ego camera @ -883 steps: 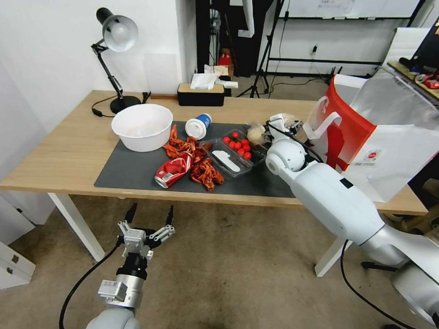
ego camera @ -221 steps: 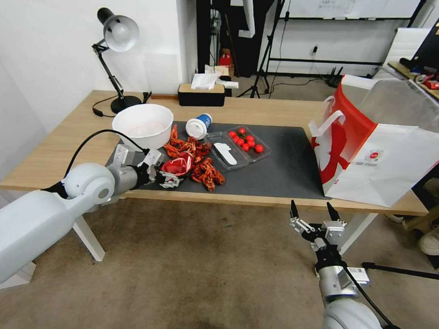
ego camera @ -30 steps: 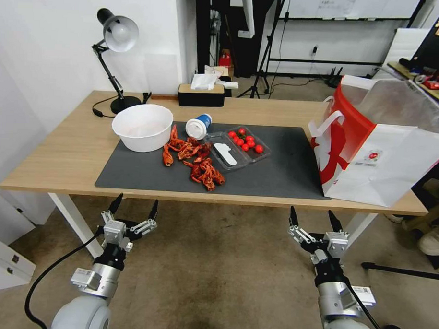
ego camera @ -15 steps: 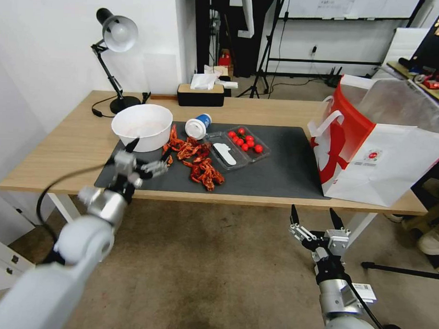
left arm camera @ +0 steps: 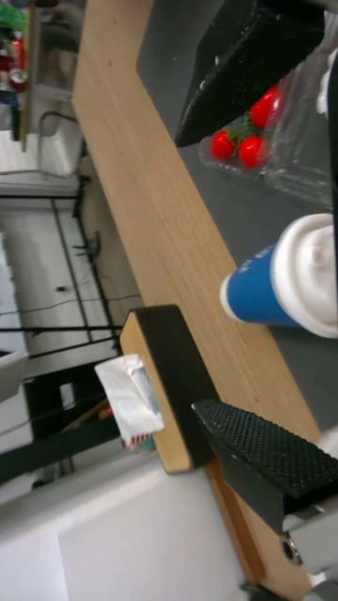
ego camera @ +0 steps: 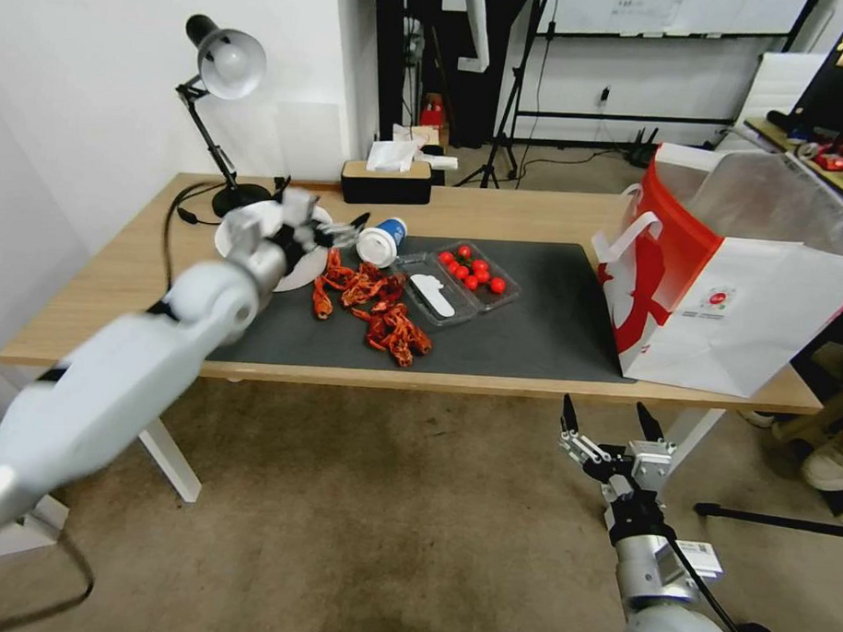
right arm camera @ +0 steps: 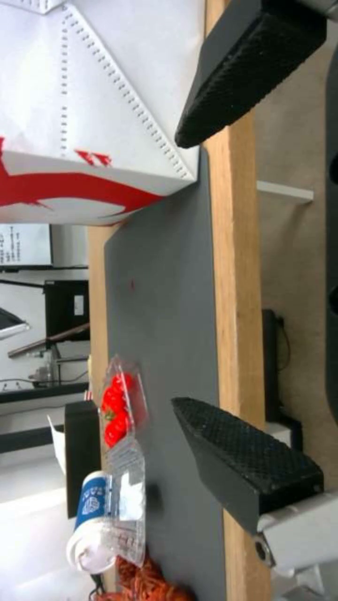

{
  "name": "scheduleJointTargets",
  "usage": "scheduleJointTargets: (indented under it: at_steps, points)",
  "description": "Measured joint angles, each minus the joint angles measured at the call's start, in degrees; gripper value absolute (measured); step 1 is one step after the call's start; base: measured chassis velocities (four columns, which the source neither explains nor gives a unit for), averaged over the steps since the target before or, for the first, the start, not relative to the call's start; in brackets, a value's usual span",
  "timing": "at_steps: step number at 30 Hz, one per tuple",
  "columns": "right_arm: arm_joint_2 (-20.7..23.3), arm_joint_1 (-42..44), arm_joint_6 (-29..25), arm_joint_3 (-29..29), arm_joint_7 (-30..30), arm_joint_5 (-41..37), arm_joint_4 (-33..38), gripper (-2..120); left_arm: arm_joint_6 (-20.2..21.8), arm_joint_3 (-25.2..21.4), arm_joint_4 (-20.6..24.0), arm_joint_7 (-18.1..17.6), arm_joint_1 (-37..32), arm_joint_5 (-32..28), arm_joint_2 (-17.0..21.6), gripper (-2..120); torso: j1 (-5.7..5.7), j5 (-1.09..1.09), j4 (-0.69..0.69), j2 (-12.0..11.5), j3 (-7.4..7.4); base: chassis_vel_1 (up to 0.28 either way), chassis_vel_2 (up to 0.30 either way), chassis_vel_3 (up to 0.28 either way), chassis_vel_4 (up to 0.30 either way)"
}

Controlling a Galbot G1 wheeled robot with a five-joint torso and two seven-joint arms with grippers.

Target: Pick up the trash from the table and place it into the takeout bag.

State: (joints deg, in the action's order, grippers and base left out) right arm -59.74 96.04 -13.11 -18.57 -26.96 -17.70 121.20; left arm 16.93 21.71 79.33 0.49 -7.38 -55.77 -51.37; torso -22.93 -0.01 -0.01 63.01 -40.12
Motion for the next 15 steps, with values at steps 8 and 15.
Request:
scheduleJointTargets:
  at_steps: [8,15]
  points:
    - [-0.7,0.2,0.0,-0.2,0.0,0.0,-0.4,100,11.3,6.8,-14.0,5.2,11.6,-0.4,-7.1,100,0.01,0.03,0.03,0.0,0.01,0.0,0.0,0.0,0.0]
    - [-0.7,0.2,0.0,-0.2,-0.1,0.0,-0.5,100,16.6,8.4,-18.1,7.7,13.5,-0.2,-9.0,100,0.01,0.01,0.03,0.0,0.01,0.0,0.0,0.0,0.0]
